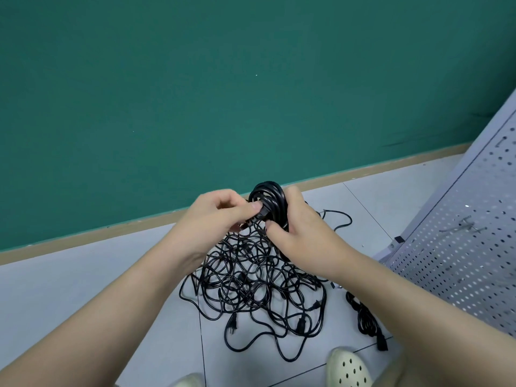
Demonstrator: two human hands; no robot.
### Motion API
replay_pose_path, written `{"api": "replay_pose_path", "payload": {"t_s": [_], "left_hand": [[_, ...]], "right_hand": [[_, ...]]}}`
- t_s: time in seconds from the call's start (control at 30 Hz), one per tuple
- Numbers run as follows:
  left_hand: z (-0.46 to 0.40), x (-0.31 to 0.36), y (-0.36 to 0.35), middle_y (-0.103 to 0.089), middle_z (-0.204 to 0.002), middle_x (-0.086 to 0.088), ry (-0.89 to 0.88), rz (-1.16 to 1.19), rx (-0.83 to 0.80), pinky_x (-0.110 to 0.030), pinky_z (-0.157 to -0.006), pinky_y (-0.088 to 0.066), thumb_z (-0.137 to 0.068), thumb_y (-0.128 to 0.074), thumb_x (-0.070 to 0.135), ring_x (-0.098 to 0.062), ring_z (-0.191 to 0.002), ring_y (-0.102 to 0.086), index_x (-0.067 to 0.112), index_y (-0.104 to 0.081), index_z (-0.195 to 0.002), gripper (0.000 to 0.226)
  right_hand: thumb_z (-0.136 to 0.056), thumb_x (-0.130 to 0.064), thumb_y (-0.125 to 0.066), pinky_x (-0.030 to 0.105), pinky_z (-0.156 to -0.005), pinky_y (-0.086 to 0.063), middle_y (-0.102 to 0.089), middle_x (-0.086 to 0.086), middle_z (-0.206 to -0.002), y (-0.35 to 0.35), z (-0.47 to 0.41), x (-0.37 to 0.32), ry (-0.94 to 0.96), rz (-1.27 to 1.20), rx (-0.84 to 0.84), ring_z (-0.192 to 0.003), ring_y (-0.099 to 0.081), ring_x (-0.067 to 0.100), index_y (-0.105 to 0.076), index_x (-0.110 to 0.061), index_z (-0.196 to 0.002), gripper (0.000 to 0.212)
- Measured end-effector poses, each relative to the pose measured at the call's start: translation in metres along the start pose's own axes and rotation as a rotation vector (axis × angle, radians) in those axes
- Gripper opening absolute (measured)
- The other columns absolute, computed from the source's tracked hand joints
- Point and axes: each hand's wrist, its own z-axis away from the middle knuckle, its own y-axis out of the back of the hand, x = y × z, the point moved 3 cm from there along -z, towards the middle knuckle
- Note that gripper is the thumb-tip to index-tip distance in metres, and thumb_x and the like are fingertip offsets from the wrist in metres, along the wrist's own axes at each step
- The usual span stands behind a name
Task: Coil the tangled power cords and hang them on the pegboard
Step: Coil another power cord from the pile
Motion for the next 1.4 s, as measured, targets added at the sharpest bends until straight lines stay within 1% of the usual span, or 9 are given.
{"api": "replay_pose_path", "payload": {"t_s": [0.13,0.23,0.33,0.47,0.57,0.8,1.07,1.2,1.4], "left_hand": [[-0.003,-0.006,-0.001,-0.073,-0.12,-0.012,0.038,0.309,-0.189,-0.036,-0.1,-0.052,-0.081,-0.075,0.018,-0.023,-0.106,-0.069,0.007,-0.062,-0.127,0.049],[-0.002,-0.004,0.0,-0.073,-0.115,-0.016,0.005,0.32,-0.212,-0.03,-0.1,-0.052,-0.082,-0.073,0.012,-0.023,-0.104,-0.067,0.004,-0.068,-0.118,0.038],[-0.003,-0.005,0.003,-0.072,-0.108,-0.016,0.005,0.339,-0.17,-0.029,-0.094,-0.051,-0.079,-0.074,0.013,-0.022,-0.099,-0.065,0.005,-0.068,-0.108,0.031],[-0.004,-0.005,0.001,-0.07,-0.111,-0.021,0.024,0.436,-0.17,-0.034,-0.096,-0.05,-0.081,-0.072,0.012,-0.028,-0.101,-0.062,-0.009,-0.06,-0.122,0.048],[0.0,-0.002,0.0,-0.069,-0.105,-0.021,0.028,0.457,-0.193,-0.03,-0.08,-0.057,-0.082,-0.072,0.008,-0.024,-0.09,-0.066,-0.011,-0.059,-0.12,0.045],[-0.001,-0.004,0.004,-0.073,-0.096,-0.013,0.008,0.393,-0.199,-0.021,-0.077,-0.056,-0.079,-0.077,0.004,-0.016,-0.082,-0.069,0.004,-0.066,-0.099,0.023],[0.003,-0.002,-0.003,-0.067,-0.11,-0.022,0.069,0.532,-0.228,-0.023,-0.068,-0.056,-0.087,-0.07,0.002,-0.019,-0.085,-0.069,-0.006,-0.058,-0.121,0.037],[0.002,-0.001,-0.002,-0.064,-0.119,-0.025,0.081,0.564,-0.291,-0.032,-0.077,-0.059,-0.087,-0.07,0.002,-0.031,-0.102,-0.065,-0.011,-0.052,-0.131,0.049],[-0.001,-0.001,0.0,-0.062,-0.112,-0.022,0.052,0.479,-0.359,-0.034,-0.081,-0.057,-0.088,-0.067,0.006,-0.031,-0.101,-0.06,-0.007,-0.056,-0.124,0.04]], "right_hand": [[-0.101,-0.022,-0.053,0.031,-0.06,-0.041,-0.052,-0.001,-0.084,0.0,0.001,-0.007,0.014,-0.042,-0.017,-0.062,-0.041,0.004,-0.04,-0.013,-0.108,0.017],[-0.101,-0.027,-0.055,0.03,-0.062,-0.043,-0.051,-0.003,-0.084,0.0,0.001,-0.01,-0.002,-0.05,-0.034,-0.063,-0.041,0.004,-0.041,-0.013,-0.108,0.021],[-0.098,-0.032,-0.059,0.044,-0.074,-0.05,-0.055,-0.002,-0.087,0.0,-0.002,-0.011,-0.017,-0.062,-0.034,-0.072,-0.048,0.011,-0.041,-0.017,-0.105,0.024],[-0.086,-0.046,-0.061,0.054,-0.083,-0.051,-0.063,0.007,-0.093,0.0,-0.004,-0.012,-0.049,-0.103,-0.06,-0.08,-0.058,0.023,-0.042,-0.024,-0.101,0.033],[-0.075,-0.056,-0.056,0.064,-0.086,-0.052,-0.068,0.017,-0.102,0.0,-0.005,-0.01,-0.073,-0.178,-0.089,-0.094,-0.065,0.037,-0.045,-0.025,-0.102,0.043],[-0.082,-0.07,-0.05,0.061,-0.087,-0.052,-0.066,0.015,-0.104,0.002,-0.004,-0.008,-0.042,-0.146,-0.127,-0.095,-0.062,0.034,-0.049,-0.023,-0.112,0.056],[-0.082,-0.065,-0.056,0.061,-0.087,-0.053,-0.068,0.012,-0.101,0.004,-0.009,-0.001,-0.043,-0.214,-0.138,-0.095,-0.067,0.032,-0.052,-0.028,-0.108,0.046],[-0.082,-0.063,-0.06,0.066,-0.089,-0.051,-0.068,0.009,-0.104,0.003,-0.011,0.004,-0.054,-0.272,-0.156,-0.099,-0.066,0.039,-0.056,-0.033,-0.107,0.039],[-0.079,-0.057,-0.063,0.061,-0.091,-0.054,-0.07,0.012,-0.105,0.003,-0.011,0.004,-0.065,-0.353,-0.226,-0.086,-0.069,0.023,-0.057,-0.017,-0.118,0.057]]}}
